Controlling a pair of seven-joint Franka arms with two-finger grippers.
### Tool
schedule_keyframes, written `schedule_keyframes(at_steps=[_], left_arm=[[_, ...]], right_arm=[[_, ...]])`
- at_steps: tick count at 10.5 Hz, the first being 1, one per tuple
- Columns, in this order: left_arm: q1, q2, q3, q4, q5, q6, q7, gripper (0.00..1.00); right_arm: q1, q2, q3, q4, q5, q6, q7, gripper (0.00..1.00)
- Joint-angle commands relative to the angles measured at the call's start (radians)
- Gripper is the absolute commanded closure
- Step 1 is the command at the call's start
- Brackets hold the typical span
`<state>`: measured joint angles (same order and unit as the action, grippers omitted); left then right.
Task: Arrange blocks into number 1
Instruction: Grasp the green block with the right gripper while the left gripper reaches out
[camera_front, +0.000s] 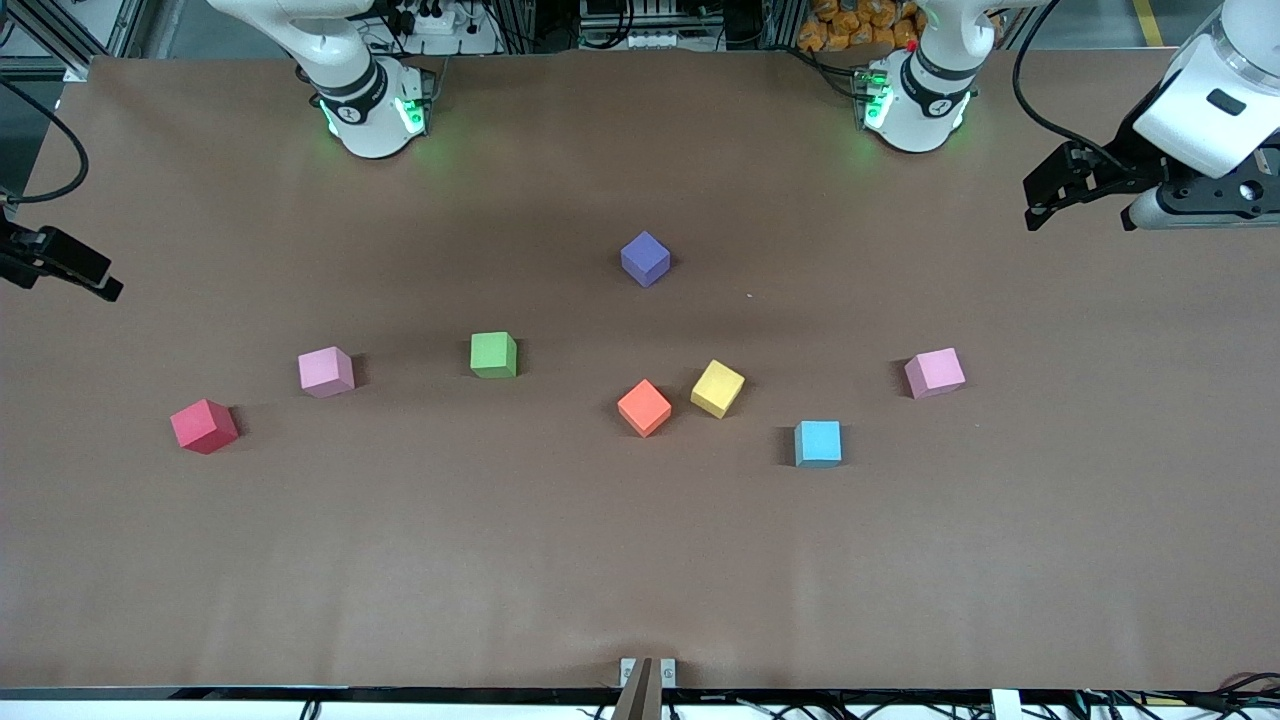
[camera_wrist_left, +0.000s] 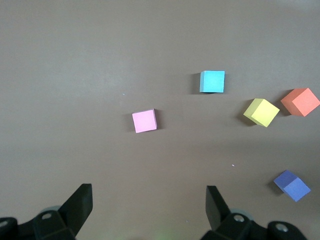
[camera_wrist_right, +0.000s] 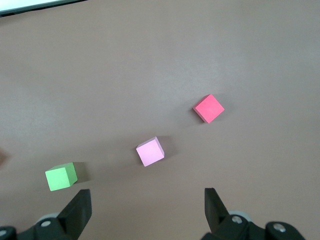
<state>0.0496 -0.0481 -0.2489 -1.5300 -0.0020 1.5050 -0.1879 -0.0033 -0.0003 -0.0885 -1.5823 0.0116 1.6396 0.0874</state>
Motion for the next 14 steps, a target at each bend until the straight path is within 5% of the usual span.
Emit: schedule_keyframes(at_steps=[1,4,8,11,14], left_arm=[[0.004,-0.009,0.002,0.004,-0.015,-0.019,0.028,0.00],[0.028,0.011,0.003,0.002,-0.023,-0.019,0.012,0.00],[0.042,0.209,0.002,0.005,-0.012,-0.005,0.012,0.00],[0.038,0.344,-0.004,0.004,-0.016,0.163,0.012,0.00],[-0.058,0.512,-0.003,-0.002,0.003,0.377,0.010,0.00]], right_arm=[[-0.010,-0.006,0.006,-0.005,-0.013,0.003,-0.012,0.00],[-0.007,0.060,0.006,-0.018,-0.010,-0.017,-0.073,0.00],[0.093,0.227,0.009,-0.039,0.010,0.037,-0.091,0.00],[0.185,0.273,0.007,-0.255,0.189,0.283,-0.002,0.00],[0.328,0.387,0.007,-0.272,0.298,0.380,0.058,0.00]])
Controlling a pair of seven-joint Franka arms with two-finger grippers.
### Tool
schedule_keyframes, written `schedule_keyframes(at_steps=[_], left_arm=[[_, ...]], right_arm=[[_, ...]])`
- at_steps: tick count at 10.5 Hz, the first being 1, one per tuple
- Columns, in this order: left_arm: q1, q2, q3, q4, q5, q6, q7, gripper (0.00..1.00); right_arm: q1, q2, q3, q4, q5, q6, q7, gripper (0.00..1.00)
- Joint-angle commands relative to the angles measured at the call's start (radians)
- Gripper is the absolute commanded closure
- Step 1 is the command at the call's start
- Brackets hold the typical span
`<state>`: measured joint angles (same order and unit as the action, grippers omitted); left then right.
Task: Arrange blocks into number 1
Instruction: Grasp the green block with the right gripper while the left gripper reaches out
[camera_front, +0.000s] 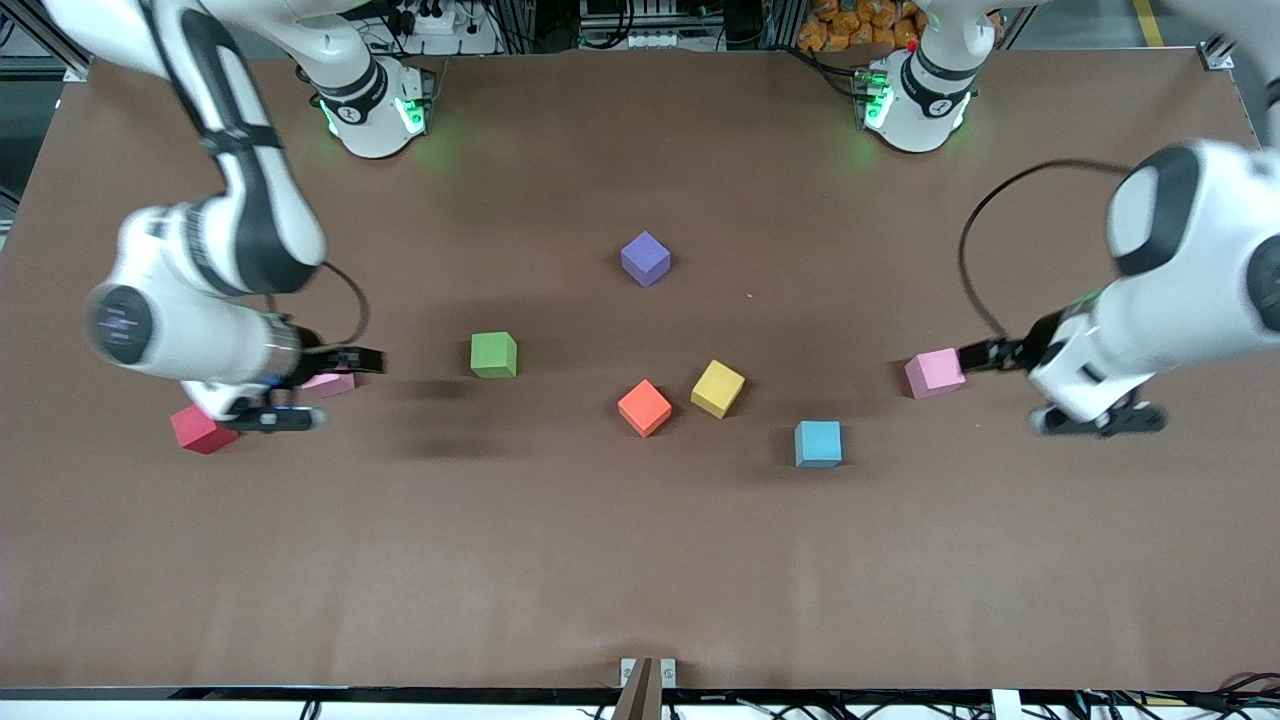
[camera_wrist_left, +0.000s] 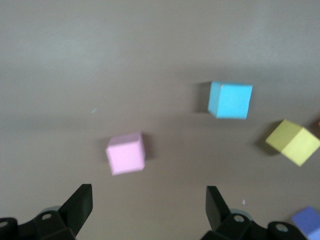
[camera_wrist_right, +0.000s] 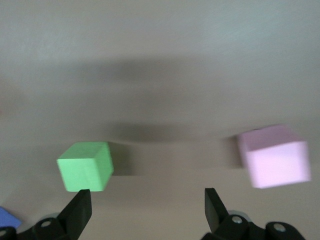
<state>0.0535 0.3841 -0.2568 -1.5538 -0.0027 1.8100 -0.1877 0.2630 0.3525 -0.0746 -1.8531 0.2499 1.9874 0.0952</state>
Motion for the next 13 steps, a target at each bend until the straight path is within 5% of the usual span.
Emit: schedule_keyframes(at_steps=[1,5,9,12,13], left_arm=[[-0.085,0.126,0.007,0.020,0.041,0.118,-0.018,0.00],[-0.148,0.194,0.008,0.018,0.079,0.167,-0.160,0.00],[-0.286,0.156,-0.002,-0.096,0.112,0.167,-0.589,0.00],[-0.394,0.159,-0.114,-0.120,0.098,0.167,-1.076,0.00],[-0.474,0.180,-0.116,-0.118,0.099,0.169,-1.251,0.00]], right_arm=[[0.103,0.058,-0.007,-0.004,0.077,0.048,0.066,0.00],[0.196,0.122,-0.007,-0.050,0.075,0.155,0.048,0.00],[0.226,0.154,-0.007,-0.060,0.074,0.197,0.044,0.00],[0.236,0.178,-0.007,-0.072,0.074,0.221,0.043,0.00],[0.237,0.178,-0.007,-0.080,0.072,0.226,0.043,0.14]])
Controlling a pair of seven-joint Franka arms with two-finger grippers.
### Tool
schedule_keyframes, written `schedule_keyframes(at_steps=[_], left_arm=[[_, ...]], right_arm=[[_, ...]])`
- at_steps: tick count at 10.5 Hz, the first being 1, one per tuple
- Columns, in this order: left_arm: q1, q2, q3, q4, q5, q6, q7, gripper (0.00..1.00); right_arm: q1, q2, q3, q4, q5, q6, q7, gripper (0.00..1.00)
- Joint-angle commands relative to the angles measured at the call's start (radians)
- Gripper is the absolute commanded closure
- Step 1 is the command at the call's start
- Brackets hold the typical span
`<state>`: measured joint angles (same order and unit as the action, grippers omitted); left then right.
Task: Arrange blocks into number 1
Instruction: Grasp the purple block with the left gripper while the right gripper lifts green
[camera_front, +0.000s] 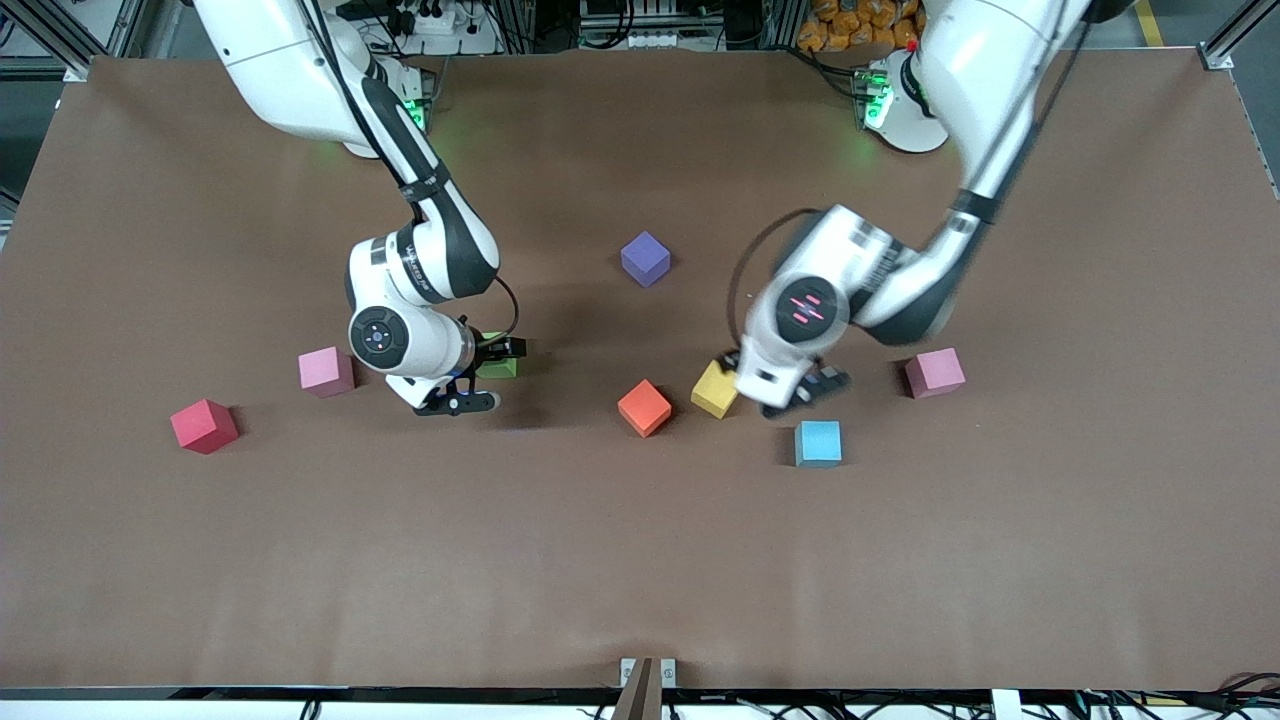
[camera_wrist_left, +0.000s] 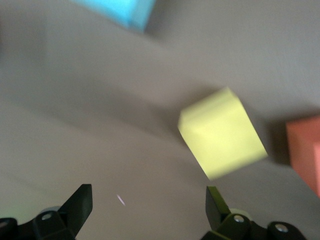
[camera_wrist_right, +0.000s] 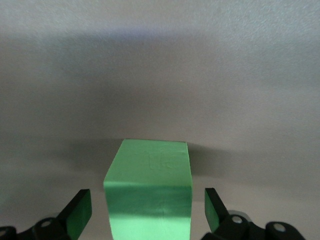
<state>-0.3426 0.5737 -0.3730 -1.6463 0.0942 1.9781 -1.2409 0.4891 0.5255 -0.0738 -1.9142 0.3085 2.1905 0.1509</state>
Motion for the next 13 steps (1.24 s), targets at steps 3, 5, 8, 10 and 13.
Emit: schedule_keyframes(at_steps=[3,5,8,10,13], left_arm=[[-0.234,0.041,0.002,-0.026,0.003,0.091,-0.504,0.00],[-0.272,0.070,0.000,-0.039,0.002,0.104,-0.525,0.00],[-0.268,0.090,0.000,-0.053,-0.001,0.140,-0.525,0.00],[-0.285,0.097,0.000,-0.073,-0.019,0.165,-0.526,0.00],[-0.302,0.098,0.000,-0.084,-0.022,0.176,-0.526,0.00]], right_arm=[[0.013,-0.015,-0.008,-0.037,0.015,0.009,-0.007,0.59],[0.002,-0.088,-0.008,-0.100,0.015,0.012,-0.008,0.59],[-0.007,-0.186,-0.009,-0.213,0.011,0.018,-0.013,0.58],[0.002,-0.237,-0.009,-0.287,0.006,0.018,-0.028,0.58],[0.070,-0.298,-0.009,-0.385,0.008,0.044,-0.030,0.58]])
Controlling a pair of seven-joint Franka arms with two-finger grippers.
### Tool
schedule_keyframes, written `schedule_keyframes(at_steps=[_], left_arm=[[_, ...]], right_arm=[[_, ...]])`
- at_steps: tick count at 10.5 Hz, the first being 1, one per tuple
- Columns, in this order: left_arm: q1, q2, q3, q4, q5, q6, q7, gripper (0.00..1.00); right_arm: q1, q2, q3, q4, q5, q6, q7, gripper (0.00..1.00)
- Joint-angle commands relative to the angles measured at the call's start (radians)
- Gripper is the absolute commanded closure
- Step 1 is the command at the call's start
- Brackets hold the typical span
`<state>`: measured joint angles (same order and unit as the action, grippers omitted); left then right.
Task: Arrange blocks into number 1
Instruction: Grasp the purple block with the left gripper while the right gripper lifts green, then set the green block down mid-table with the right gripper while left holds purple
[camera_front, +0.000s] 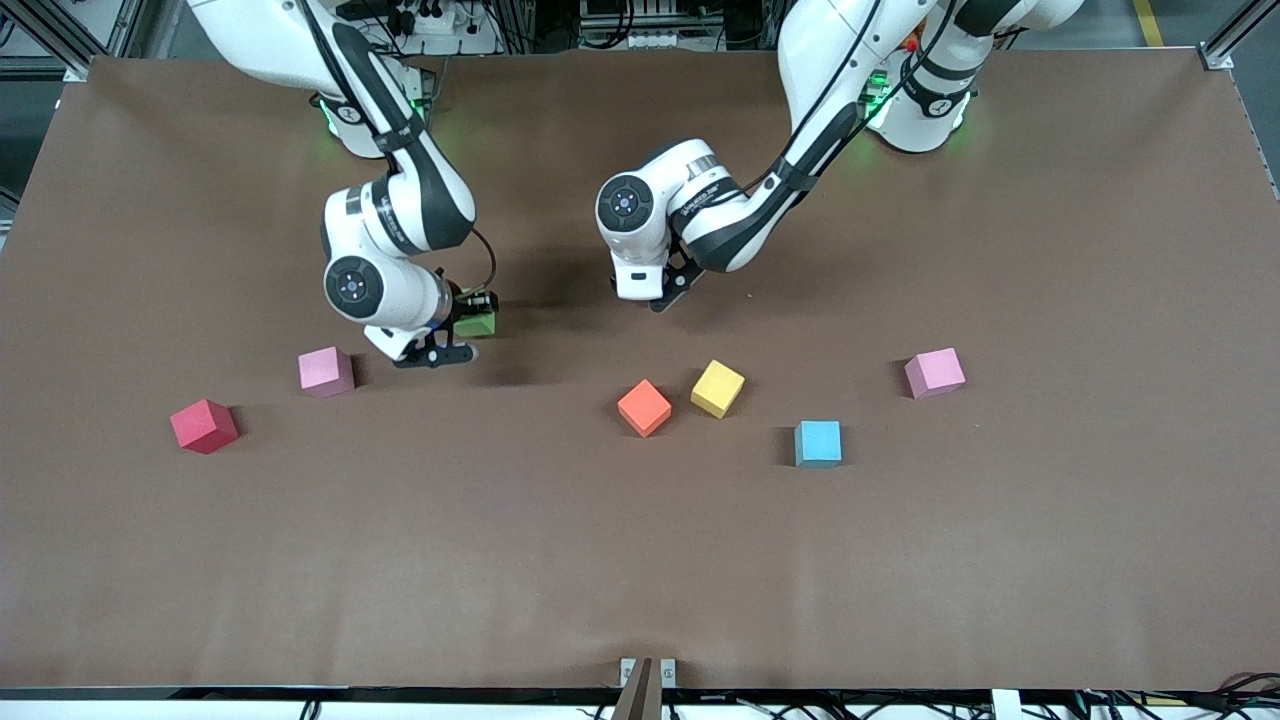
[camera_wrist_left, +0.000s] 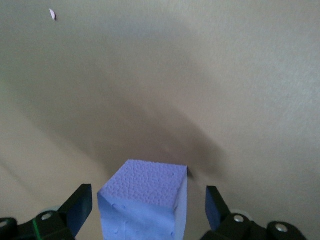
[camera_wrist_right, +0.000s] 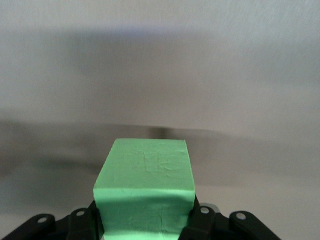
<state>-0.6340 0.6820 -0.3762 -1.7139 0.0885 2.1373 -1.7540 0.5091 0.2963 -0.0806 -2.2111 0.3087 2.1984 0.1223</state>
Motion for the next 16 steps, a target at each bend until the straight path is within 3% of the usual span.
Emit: schedule_keyframes(at_steps=[1,3,5,7,13,14,15,16], left_arm=[[-0.018,0.002,0.003,-0.016,-0.018,0.016,-0.013,0.00],[-0.035,0.014,0.003,-0.013,-0.016,0.024,-0.013,0.00],[-0.033,0.016,0.003,-0.012,-0.012,0.030,0.005,1.00],[-0.036,0.013,0.005,0.011,0.013,0.030,0.092,1.00],[0.007,0.021,0.013,0.073,0.010,0.068,0.747,1.00],[-0.001,0.039,0.013,0.095,0.010,0.075,0.781,1.00],[-0.025,0.071,0.013,0.146,0.010,0.075,0.771,1.00],[-0.051,0.099,0.014,0.186,0.011,0.075,0.768,1.00]], right_arm=[[0.095,-0.083,-0.001,-0.128,0.015,0.090,0.013,0.58],[0.199,-0.089,0.007,-0.171,0.020,0.171,0.150,0.58],[0.247,-0.095,0.053,-0.173,0.055,0.193,0.279,0.59],[0.276,-0.098,0.102,-0.203,0.140,0.263,0.333,0.59],[0.295,-0.129,0.162,-0.291,0.158,0.339,0.362,0.55],[0.296,-0.129,0.162,-0.289,0.158,0.343,0.362,0.16],[0.295,-0.132,0.162,-0.289,0.158,0.342,0.364,0.00],[0.295,-0.137,0.162,-0.288,0.159,0.342,0.364,0.00]])
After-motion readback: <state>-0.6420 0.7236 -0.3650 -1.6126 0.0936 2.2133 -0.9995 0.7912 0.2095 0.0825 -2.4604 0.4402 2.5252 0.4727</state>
